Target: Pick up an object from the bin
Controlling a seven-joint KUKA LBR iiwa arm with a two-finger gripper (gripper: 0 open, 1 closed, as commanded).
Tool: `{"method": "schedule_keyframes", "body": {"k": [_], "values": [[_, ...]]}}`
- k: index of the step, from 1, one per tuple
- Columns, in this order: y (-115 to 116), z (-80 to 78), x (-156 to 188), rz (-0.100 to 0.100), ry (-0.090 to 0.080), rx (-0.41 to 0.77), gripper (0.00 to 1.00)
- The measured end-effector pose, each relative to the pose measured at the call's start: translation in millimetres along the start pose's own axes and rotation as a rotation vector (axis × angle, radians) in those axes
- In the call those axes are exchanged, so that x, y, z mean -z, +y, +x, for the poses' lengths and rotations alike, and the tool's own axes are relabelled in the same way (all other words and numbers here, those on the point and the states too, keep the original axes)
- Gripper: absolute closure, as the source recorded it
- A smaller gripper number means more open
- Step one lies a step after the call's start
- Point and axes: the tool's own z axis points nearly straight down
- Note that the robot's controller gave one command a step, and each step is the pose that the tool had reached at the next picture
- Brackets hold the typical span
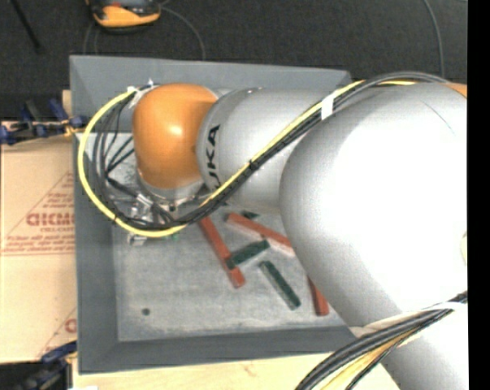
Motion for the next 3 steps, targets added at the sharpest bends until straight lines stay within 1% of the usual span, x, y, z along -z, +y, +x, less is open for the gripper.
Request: {"method": "schedule_keyframes", "body": {"k": [1,2,3], "values": [[-0.5,16.9,53.8,0.001,0.004,0.013,1.0],[-20.9,-13.9,42.7,0.0,-0.002,0.067,0.0],[-21.3,-13.3,42.5,0.0,0.0,0.067,0.0]]}}
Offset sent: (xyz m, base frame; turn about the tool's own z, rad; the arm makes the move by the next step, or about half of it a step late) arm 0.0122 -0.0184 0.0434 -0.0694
